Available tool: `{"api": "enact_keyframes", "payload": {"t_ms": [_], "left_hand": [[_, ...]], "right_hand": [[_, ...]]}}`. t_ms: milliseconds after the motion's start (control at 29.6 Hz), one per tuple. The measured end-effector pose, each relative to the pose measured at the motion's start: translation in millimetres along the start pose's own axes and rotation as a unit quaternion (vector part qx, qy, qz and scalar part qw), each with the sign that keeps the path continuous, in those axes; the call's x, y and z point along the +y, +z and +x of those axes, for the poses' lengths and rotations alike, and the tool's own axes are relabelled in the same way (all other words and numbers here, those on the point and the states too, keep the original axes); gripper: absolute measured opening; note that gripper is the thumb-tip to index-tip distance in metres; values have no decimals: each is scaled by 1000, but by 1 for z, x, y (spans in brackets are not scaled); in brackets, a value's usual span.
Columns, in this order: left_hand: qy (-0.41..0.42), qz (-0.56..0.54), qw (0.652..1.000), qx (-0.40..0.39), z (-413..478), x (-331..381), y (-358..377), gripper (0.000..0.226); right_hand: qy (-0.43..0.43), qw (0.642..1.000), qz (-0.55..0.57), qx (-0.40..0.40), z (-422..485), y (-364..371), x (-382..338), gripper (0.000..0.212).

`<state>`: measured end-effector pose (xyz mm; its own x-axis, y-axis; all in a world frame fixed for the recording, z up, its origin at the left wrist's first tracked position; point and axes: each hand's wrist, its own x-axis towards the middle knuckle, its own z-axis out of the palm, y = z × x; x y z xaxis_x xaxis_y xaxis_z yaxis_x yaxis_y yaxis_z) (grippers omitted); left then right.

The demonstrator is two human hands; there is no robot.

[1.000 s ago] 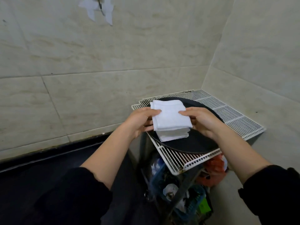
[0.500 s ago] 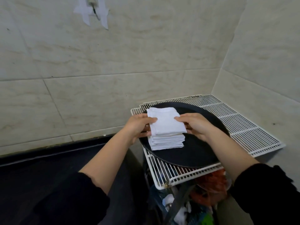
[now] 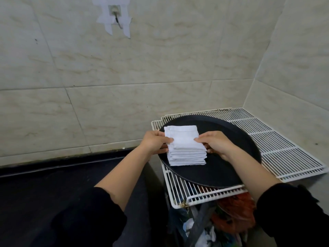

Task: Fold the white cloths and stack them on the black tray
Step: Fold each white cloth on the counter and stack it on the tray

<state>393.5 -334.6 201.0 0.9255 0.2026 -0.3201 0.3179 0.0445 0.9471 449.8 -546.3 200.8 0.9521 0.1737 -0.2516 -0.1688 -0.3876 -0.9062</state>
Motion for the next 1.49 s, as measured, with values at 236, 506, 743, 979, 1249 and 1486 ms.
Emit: {"api": "enact_keyframes", "payload": {"t_ms": [236, 506, 743, 979, 1249, 1486], "left_hand": [[25, 7, 998, 52, -8, 6, -6, 27], [85, -22, 989, 123, -35, 17, -34, 27], [132, 74, 961, 231, -75, 9, -97, 18], [113, 147, 920, 346, -139, -23, -198, 11], [54, 163, 886, 430, -242, -85, -326, 13], [10, 152, 865, 477, -354, -158, -451, 10]], "right_hand": [[-87, 991, -75, 63, -6, -5, -12, 13], [-241, 952, -165, 89, -14, 20, -61, 12], [-301, 930, -209, -18, -28, 113, -85, 14], [-352, 892, -252, -131, -70, 238, -111, 17], [-377, 851, -284, -229, -156, 391, -118, 15], [-396, 813, -299, -304, -262, 539, -118, 12]]}}
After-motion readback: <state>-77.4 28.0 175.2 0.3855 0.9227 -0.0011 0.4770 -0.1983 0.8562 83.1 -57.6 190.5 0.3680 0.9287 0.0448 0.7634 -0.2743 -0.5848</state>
